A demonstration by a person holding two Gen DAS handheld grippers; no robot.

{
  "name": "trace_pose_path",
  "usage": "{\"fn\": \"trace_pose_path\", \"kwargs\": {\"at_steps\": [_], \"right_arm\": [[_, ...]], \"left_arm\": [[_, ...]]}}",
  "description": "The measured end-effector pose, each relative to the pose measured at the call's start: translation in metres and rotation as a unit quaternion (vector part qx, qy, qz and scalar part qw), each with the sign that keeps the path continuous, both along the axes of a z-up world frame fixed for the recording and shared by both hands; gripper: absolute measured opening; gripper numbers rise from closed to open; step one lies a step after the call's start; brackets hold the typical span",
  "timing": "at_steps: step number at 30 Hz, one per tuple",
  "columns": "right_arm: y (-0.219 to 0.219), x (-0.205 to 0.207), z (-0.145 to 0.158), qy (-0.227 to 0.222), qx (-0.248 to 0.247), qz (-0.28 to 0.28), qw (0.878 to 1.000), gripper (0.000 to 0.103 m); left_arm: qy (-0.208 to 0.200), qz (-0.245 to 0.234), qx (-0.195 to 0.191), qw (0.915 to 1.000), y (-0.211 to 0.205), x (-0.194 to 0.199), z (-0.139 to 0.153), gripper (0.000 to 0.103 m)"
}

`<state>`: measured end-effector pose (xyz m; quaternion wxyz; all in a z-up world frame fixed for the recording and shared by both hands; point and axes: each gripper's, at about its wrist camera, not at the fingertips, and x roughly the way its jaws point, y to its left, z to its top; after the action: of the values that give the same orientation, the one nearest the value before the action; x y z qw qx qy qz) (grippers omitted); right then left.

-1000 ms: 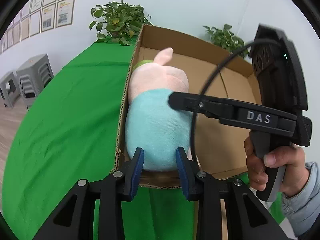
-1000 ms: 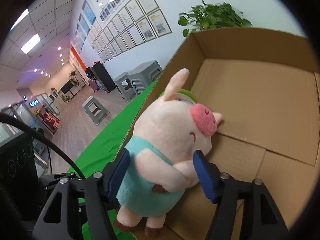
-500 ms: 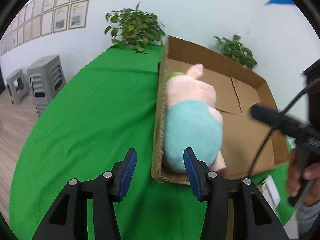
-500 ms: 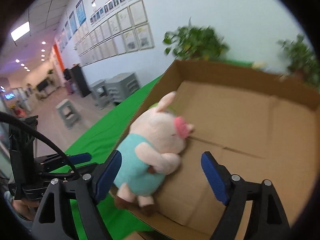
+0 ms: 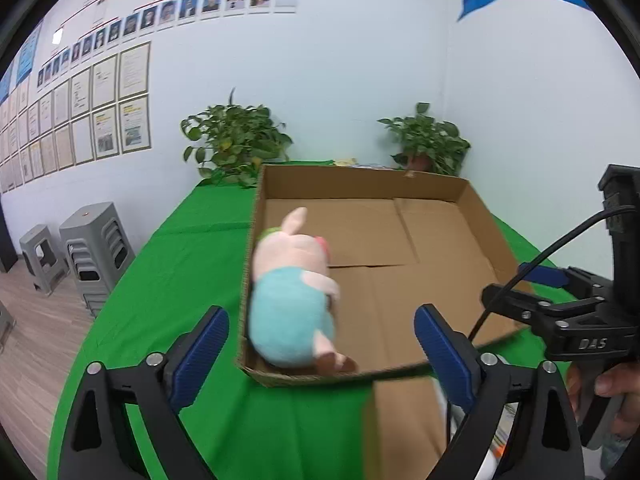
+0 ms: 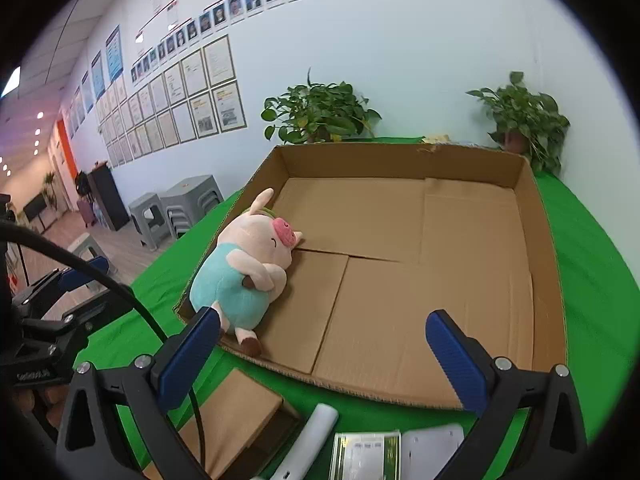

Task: Organize objects
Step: 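Open the left gripper to release the pig inside the box, withdraw, then lower the left gripper onto the long cardboard insert tray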

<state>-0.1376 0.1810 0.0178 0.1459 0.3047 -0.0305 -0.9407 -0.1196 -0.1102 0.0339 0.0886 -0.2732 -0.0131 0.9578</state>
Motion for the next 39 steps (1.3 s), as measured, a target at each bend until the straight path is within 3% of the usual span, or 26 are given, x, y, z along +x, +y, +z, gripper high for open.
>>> {"fn": "trace_pose_path", "kwargs": {"at_steps": [11, 25, 31, 36, 39], "right_arm": [[0.035, 0.040, -0.017, -0.013, -0.035, -0.042, 0.998, 0.102], [0.045, 0.057, -0.048, -0.026, 0.001, -0.047, 0.999, 0.102], [0.036, 0.065, -0.047, -0.014, 0.003, -0.006, 1.000, 0.102], [0.034, 0.066, -0.048, -0.026, -0.028, 0.023, 0.999, 0.102], [0.027, 0.070, -0.049, -0.024, -0.022, 0.040, 0.999, 0.102]], "left_arm": [[-0.010, -0.032, -0.025, 0.9991, 0.050, 0.052, 0.009, 0.096], [-0.081, -0.040, -0.008, 0.9959, 0.052, 0.071, -0.022, 0.096], [-0.114, -0.070, -0.030, 0.9906, 0.055, 0.085, -0.033, 0.096], [-0.172, -0.094, -0.046, 0.9795, 0.055, 0.096, -0.057, 0.095], [-0.192, -0.106, -0.057, 0.9739, 0.058, 0.107, -0.068, 0.092]]}}
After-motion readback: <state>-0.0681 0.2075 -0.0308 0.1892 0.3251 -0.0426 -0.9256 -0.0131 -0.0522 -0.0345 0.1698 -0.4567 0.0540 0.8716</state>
